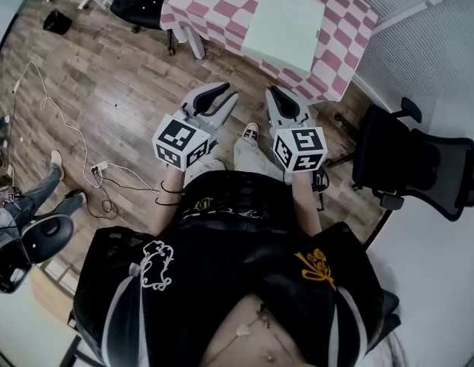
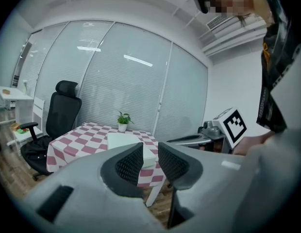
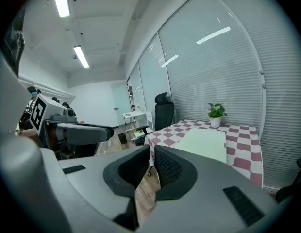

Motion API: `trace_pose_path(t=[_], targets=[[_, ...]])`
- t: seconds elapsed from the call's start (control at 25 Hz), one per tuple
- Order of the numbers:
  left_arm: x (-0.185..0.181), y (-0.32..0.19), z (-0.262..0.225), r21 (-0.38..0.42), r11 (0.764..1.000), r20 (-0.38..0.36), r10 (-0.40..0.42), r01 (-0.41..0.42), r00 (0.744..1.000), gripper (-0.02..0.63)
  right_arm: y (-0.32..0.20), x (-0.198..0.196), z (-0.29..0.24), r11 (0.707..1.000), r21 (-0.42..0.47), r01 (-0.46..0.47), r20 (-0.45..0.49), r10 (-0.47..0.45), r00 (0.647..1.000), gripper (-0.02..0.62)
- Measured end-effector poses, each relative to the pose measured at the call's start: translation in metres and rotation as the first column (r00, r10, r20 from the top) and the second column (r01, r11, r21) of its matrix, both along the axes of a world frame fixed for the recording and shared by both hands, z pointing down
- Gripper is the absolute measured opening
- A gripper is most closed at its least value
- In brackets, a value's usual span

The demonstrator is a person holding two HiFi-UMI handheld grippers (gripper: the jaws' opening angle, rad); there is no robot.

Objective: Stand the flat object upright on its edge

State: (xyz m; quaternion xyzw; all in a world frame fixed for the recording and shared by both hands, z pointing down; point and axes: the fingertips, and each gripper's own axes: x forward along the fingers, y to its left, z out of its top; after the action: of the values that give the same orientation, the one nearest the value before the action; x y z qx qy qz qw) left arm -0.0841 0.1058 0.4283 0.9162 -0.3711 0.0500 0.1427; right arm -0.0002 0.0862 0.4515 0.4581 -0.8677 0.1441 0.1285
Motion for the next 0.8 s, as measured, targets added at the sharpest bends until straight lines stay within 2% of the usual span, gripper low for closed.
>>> trace_pose_path(t=[0.4, 0.8], targets=[[0.062, -0.089, -0.001, -0.018, 1.000, 0.038, 0.003, -0.002, 0.999, 0.106, -0.093, 0.072, 0.002, 0.999, -0.022, -0.035, 0.030, 0.035, 0.999, 0.037], [0.109, -0.138, 0.000, -0.021, 0.999, 0.081, 0.032, -0.030, 0.996, 0.106, -0.139, 0.122, 0.008, 0.998, -0.031, -0.062, 0.068, 0.064, 0.996, 0.035]])
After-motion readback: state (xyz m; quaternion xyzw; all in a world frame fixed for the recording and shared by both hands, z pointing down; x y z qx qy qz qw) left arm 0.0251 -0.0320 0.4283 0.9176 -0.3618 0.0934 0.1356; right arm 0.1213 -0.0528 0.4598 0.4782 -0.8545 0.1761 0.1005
